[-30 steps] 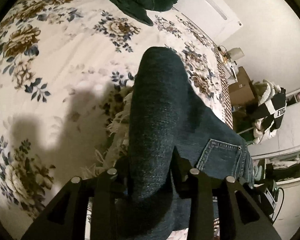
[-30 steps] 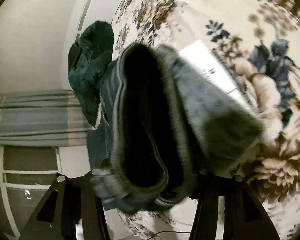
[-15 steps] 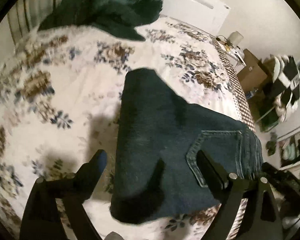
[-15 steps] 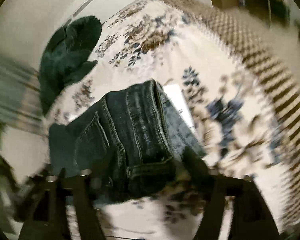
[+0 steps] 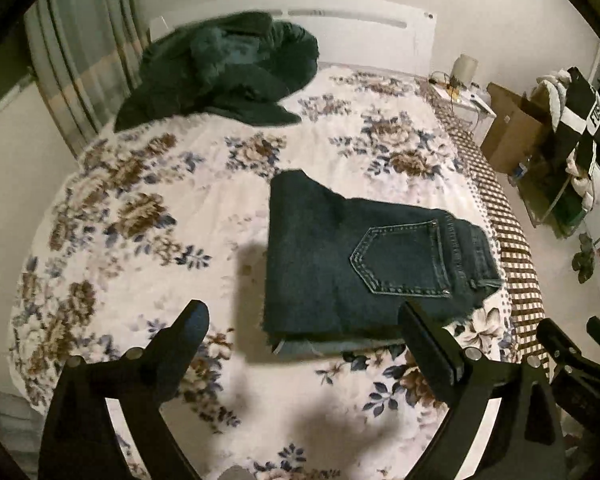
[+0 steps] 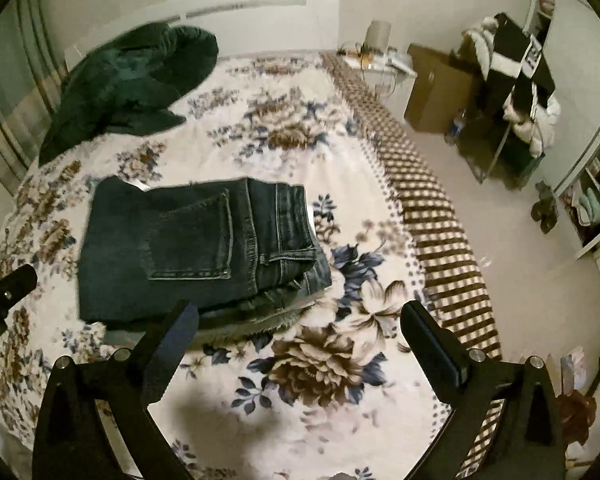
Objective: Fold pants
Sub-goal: 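Open both tools and release the jeans on the stack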
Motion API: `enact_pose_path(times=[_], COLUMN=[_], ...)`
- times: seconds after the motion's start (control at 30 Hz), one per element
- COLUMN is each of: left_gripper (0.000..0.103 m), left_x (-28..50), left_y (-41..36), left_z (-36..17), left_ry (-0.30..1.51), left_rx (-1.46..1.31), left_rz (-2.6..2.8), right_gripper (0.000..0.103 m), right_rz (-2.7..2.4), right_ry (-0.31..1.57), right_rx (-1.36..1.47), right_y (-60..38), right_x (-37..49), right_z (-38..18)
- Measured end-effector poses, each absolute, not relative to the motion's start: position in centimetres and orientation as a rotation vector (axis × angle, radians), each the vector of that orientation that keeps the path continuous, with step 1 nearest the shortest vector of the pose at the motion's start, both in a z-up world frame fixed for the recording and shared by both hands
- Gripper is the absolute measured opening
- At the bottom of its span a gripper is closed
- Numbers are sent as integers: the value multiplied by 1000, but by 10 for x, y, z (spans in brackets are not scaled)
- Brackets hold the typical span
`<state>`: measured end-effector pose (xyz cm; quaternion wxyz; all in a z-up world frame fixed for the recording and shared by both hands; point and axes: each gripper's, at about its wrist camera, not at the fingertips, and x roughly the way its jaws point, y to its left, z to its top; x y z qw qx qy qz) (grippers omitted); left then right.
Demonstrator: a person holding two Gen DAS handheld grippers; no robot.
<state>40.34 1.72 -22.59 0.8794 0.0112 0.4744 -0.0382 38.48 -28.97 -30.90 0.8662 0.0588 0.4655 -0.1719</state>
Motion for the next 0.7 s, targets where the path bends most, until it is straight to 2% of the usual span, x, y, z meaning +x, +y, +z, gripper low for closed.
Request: enact_pose_path(times=[0.37, 0.7], left_gripper=[97, 97], left_x=[287, 187], left_y=[24, 27], left_z=[-128, -70], left_ry=[845, 752], left_rx=[25, 7], left_rz=[-52, -40], right_gripper=[103, 103], right_rz=[-299, -232], right_ry=[810, 678], right_rx=[95, 84], right_y=[-254, -224], right_x=[259, 121], right_z=[-186, -93])
